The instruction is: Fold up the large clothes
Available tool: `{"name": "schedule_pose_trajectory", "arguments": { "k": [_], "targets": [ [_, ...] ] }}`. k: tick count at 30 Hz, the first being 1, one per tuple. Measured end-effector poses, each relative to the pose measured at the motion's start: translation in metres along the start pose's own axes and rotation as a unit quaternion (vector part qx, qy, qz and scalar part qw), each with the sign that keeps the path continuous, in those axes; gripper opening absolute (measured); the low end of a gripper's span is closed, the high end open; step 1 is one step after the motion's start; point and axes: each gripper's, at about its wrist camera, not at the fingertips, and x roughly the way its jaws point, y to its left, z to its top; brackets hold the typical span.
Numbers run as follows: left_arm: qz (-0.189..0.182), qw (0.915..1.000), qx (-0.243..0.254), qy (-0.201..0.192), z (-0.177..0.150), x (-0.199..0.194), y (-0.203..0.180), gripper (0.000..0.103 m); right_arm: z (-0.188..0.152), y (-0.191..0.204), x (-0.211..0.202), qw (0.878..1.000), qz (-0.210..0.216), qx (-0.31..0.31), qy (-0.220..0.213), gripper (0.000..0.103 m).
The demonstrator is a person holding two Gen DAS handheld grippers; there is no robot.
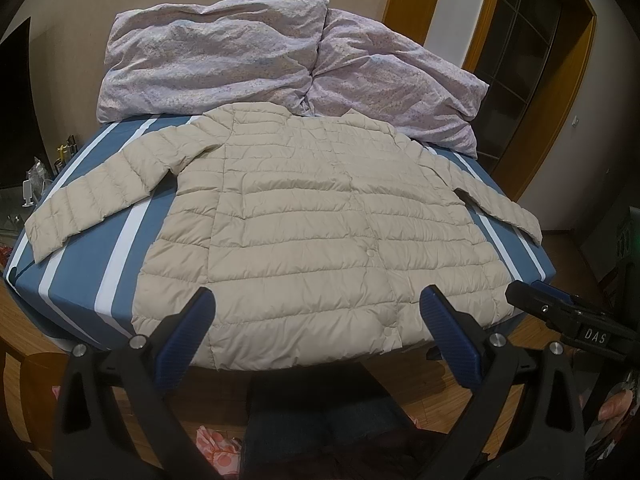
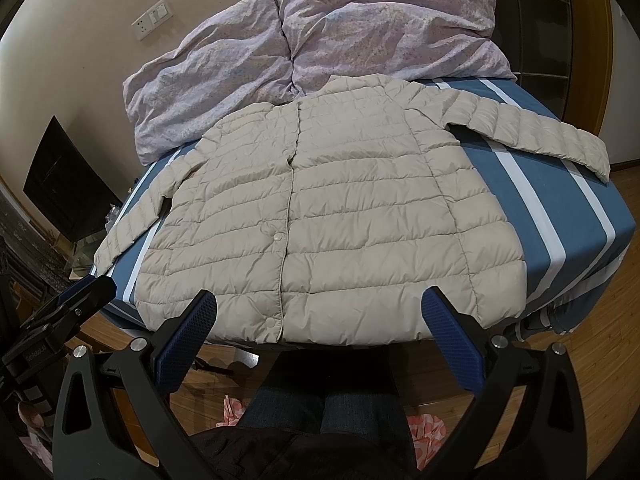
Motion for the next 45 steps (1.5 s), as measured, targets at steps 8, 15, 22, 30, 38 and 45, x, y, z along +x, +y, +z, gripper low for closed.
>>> {"name": "schedule_pose_trajectory", "arguments": {
  "k": [8,15,22,30,38,45],
  "targets": [
    [0.000,1.0000,0.000,0.000,0.0000,0.0000,0.0001,0.101,0.0001,-0.0004,0.0001,1.000,0.000,0.000,0.000,0.102],
    [0.001,1.0000,0.000,0.000,0.0000,0.0000,-0.0001,0.101,0.0001,-0.0007,0.0003,1.000,0.001,0.001,0.001,0.102],
    [0.001,1.0000,0.001,0.000,0.0000,0.0000,-0.0001,0.101,0.0000,-0.0010,0.0009,1.000,0.001,0.001,0.001,0.102],
    [0.001,1.0000,0.001,0.000,0.0000,0.0000,-0.0002,0.101,0.0001,-0.0012,0.0009,1.000,0.001,0.001,0.001,0.102],
    [0.001,1.0000,0.001,0.000,0.0000,0.0002,-0.0001,0.101,0.0010,-0.0024,0.0020,1.000,0.001,0.002,0.001,0.102],
    [0.001,1.0000,0.001,0.000,0.0001,0.0001,0.0000,0.101,0.0020,-0.0027,0.0031,1.000,0.000,0.002,0.001,0.102]
  ]
}}
